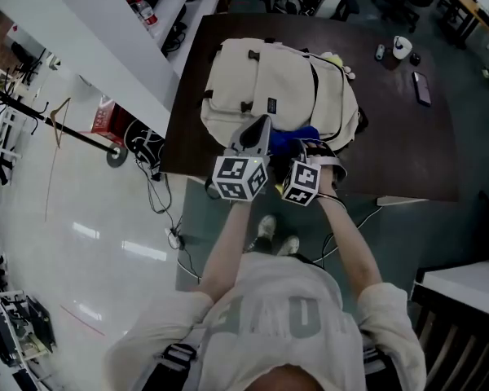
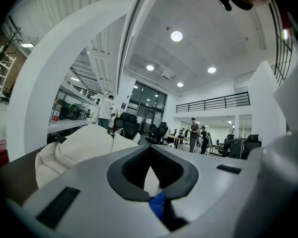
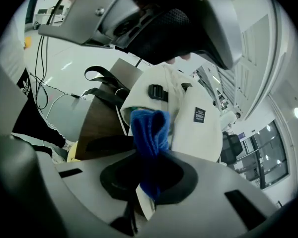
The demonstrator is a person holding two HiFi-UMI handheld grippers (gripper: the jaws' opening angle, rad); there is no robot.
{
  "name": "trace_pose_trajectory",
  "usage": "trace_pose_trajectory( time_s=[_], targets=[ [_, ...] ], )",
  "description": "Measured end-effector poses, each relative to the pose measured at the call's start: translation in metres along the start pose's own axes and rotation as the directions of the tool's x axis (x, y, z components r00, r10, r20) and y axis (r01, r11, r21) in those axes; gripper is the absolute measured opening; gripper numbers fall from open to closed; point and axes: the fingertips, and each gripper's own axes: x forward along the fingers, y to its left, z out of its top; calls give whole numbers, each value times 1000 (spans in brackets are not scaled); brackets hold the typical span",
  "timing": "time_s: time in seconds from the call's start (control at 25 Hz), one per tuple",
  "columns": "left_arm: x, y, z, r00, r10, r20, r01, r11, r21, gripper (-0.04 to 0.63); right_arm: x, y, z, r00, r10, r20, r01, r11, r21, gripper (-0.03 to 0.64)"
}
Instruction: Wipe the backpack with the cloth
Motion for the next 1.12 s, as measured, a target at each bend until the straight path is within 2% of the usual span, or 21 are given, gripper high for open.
trace_pose_trajectory(
  time_s=[0.12, 0.2, 0.48, 0.64, 0.76, 0.88, 1.12],
  targets=[
    [4, -18, -1, 1000, -17, -2, 17, 1000, 16, 5, -10, 4, -3, 999, 9, 37, -9, 1000, -3, 48],
    [9, -27, 2, 1000, -29, 0, 29, 999, 28, 4, -23, -14, -6, 998, -30, 64, 29, 999, 18, 48],
    [50, -39, 11, 996, -86, 11, 85, 995, 42, 5, -51, -135, -34, 967, -248, 50, 247, 969, 27, 48],
    [86, -35, 11, 995, -104, 0, 104, 994, 41, 5, -41, -197, -61, 951, -308, 5, 307, 949, 66, 48],
    [105, -18, 13, 996, -86, 4, 86, 996, 23, 5, -19, -232, -77, 952, -305, -15, 305, 946, 108, 48],
    [119, 5, 14, 998, -59, 10, 59, 998, 6, 5, 18, -262, -88, 958, -283, -40, 285, 953, 106, 48],
    [141, 26, 8, 998, -66, -10, 65, 997, -46, 5, 87, -285, -100, 976, -201, -78, 207, 975, 80, 48]
  ],
)
